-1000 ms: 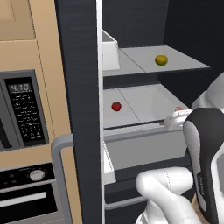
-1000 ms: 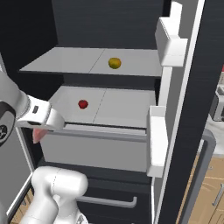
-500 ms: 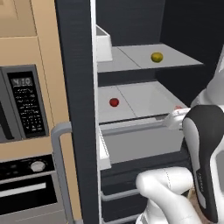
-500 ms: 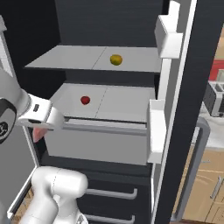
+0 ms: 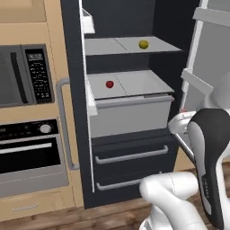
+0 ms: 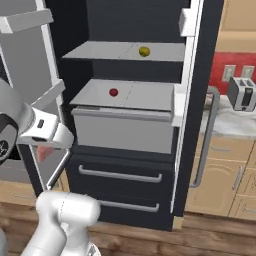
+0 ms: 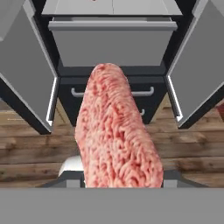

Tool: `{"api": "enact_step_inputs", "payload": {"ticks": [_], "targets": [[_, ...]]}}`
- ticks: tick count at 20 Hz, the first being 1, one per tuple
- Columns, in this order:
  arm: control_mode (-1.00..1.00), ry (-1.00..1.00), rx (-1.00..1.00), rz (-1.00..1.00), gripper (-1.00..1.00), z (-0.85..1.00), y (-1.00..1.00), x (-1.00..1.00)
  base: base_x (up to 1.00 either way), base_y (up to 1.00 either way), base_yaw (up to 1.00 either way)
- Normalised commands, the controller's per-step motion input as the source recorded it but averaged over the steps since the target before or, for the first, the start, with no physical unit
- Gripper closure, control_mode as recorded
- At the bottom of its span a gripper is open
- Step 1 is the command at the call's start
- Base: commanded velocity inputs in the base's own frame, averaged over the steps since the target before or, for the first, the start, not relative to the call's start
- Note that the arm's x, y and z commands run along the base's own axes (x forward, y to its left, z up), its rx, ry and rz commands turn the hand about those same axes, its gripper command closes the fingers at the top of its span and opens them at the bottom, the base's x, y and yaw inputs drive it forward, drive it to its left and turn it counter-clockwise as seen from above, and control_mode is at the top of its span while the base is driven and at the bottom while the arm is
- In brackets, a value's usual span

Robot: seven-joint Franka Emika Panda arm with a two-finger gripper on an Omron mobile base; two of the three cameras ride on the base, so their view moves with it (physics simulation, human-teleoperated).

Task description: Open the fridge, remove the orange, tomato, and steak, and place them on any counter.

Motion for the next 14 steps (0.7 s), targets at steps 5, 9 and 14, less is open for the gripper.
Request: {"api": "enact_step_inputs", "payload": {"ticks": [5, 9, 14], "targets": [[1.0, 0.0, 0.0, 0.0, 1.0, 0.0, 0.0, 0.0, -0.92, -0.01, 0.1], [1.0, 0.0, 0.0, 0.0, 1.0, 0.0, 0.0, 0.0, -0.81, -0.07, 0.03], [1.0, 0.0, 0.0, 0.0, 1.0, 0.0, 0.0, 0.0, -0.4, -0.42, -0.03]]}}
